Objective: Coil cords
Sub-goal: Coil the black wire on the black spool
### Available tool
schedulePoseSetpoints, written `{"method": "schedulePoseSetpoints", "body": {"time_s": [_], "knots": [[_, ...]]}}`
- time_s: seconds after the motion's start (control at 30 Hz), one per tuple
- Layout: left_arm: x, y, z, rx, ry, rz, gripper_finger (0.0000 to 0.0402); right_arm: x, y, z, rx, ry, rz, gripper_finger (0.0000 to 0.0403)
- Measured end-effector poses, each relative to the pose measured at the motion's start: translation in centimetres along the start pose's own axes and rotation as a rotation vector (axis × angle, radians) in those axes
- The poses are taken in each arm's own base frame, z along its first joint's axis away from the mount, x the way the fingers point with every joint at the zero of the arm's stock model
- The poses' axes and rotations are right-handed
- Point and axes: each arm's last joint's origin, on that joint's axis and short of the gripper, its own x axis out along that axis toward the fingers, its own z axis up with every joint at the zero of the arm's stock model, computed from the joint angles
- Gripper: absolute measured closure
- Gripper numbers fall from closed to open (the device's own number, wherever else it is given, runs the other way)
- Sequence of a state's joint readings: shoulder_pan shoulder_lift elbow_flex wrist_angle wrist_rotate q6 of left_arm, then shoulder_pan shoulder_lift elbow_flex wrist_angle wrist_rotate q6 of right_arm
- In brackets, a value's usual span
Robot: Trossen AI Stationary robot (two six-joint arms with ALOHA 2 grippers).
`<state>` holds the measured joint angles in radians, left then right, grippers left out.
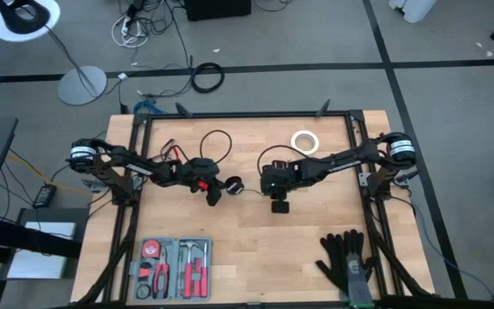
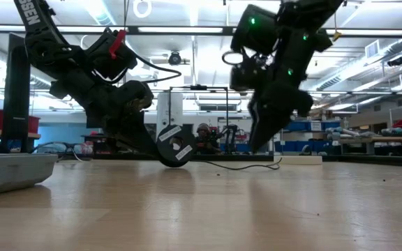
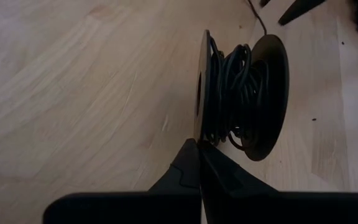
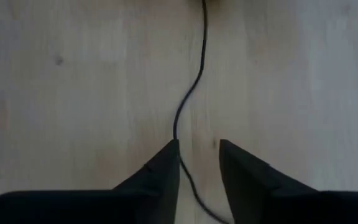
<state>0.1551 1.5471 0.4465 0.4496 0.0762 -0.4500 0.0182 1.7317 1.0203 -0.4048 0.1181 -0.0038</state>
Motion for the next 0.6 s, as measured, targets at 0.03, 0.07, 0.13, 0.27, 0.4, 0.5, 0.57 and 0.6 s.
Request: {"method": "schedulePoseSetpoints", "body": {"time_s": [0.03,0.07,0.13,0.27,0.4,0.5,0.57,0.6], "knots": [[0.0,0.0,0.0,0.0,0.0,0.0,0.0401,0.4,0.1,-0.4,-0.002,0.021,0.005,0.0281],[0.0,0.0,0.0,0.0,0.001,0.0,0.0402,0.8,0.1,-0.7,-0.002,0.031,0.01,0.0275],[0.0,0.0,0.0,0.0,0.001,0.0,0.0401,1.9,0.2,-1.3,-0.016,0.047,0.01,0.0267],[0.0,0.0,0.0,0.0,0.005,-0.006,0.0401,2.5,0.3,-2.1,-0.008,0.097,0.003,0.0297],[0.0,0.0,0.0,0.0,0.009,-0.016,0.0401,2.0,0.2,-1.8,0.041,0.095,-0.009,0.0388],[0.0,0.0,0.0,0.0,0.008,-0.017,0.0401,1.5,0.1,-1.2,0.073,0.086,-0.043,0.0396],[0.0,0.0,-0.1,0.0,0.013,-0.019,0.0401,0.8,-0.1,0.1,0.112,0.032,-0.06,0.0399],[0.0,0.0,-0.1,0.004,0.014,-0.019,0.0401,0.4,-0.3,0.8,0.133,0.0,-0.066,0.0399]]}}
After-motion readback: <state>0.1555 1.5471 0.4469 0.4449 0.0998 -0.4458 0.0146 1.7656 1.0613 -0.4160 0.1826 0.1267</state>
